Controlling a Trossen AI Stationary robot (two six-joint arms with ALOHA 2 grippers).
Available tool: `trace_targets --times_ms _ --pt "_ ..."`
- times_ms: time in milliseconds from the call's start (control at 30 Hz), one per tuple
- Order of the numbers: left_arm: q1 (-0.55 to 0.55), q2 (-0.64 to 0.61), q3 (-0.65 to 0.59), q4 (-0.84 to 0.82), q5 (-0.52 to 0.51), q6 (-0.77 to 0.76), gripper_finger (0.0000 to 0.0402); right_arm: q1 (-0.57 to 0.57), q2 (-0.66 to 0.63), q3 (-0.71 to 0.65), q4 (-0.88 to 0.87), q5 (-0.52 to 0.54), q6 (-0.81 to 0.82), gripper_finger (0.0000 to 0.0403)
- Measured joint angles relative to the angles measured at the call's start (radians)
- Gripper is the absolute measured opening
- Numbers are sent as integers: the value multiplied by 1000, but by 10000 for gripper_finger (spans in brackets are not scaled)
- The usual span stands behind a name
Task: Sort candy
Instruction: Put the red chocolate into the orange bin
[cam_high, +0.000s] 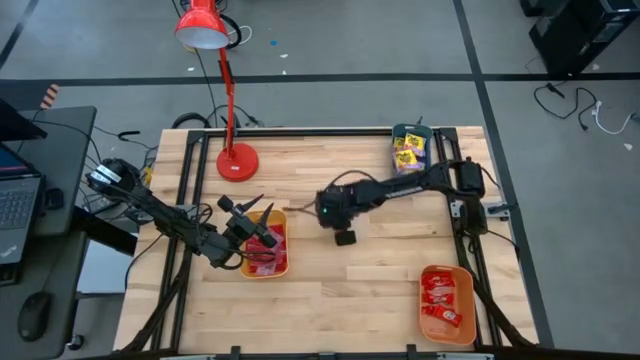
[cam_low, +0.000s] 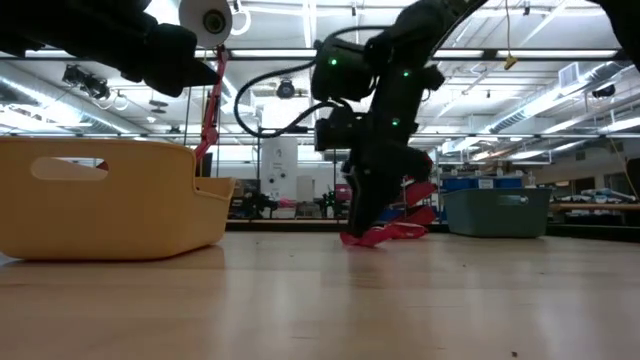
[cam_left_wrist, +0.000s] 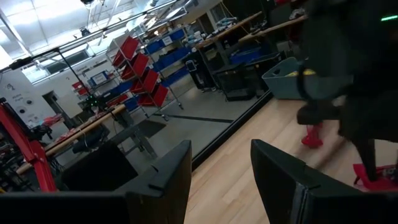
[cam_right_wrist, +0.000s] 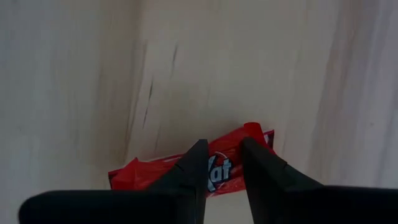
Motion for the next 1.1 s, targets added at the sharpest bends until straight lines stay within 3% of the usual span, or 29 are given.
trace_targets --times_ms 267,533,867,1100 --pt "0 0 0 1 0 -3 168 65 -68 -7 -21 160 -27 84" --pt "0 0 0 0 0 -7 168 62 -156 -5 -69 169 185 89" --pt "-1 0 0 0 0 -11 168 129 -159 -52 -152 167 326 111" --pt "-1 0 0 -46 1 -78 168 140 -159 -136 -27 159 459 159"
